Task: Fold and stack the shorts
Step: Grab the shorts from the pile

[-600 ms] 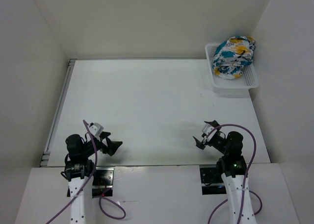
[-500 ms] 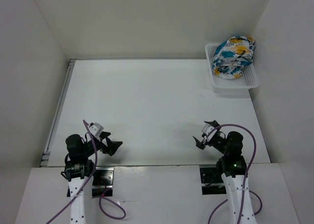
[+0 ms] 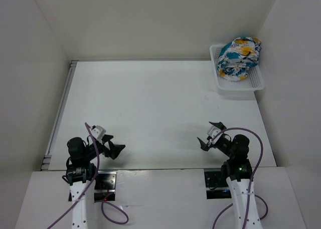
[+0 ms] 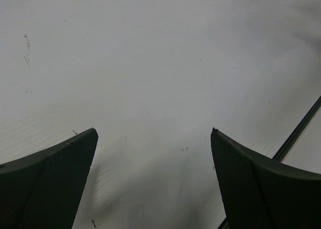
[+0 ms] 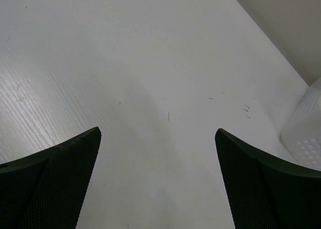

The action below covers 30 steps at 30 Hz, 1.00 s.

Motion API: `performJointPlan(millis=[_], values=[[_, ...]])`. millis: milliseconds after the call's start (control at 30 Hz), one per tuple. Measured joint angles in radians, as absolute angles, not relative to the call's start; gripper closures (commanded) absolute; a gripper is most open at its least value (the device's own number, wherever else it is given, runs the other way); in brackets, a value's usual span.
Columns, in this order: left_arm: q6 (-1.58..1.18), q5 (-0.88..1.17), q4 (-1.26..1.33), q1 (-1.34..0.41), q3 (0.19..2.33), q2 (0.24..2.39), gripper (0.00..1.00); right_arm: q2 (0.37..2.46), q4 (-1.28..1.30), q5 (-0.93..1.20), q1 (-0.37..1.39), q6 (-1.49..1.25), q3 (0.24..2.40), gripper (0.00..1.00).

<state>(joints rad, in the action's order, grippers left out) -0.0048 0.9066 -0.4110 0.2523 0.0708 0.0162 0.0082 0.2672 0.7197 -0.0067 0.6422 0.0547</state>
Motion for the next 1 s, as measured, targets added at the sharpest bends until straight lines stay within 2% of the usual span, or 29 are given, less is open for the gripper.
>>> performJointPlan(millis=[633,1000], values=[[-0.005,0.902,-0.412,0.252,0.071,0.016,0.0,0.008,0.21,0.853,-0.006,1.151,0.054,0.01],[-0.005,0.934,-0.42,0.252,0.073,0.016,0.0,0.008,0.195,0.86,-0.006,1.419,0.054,0.01]])
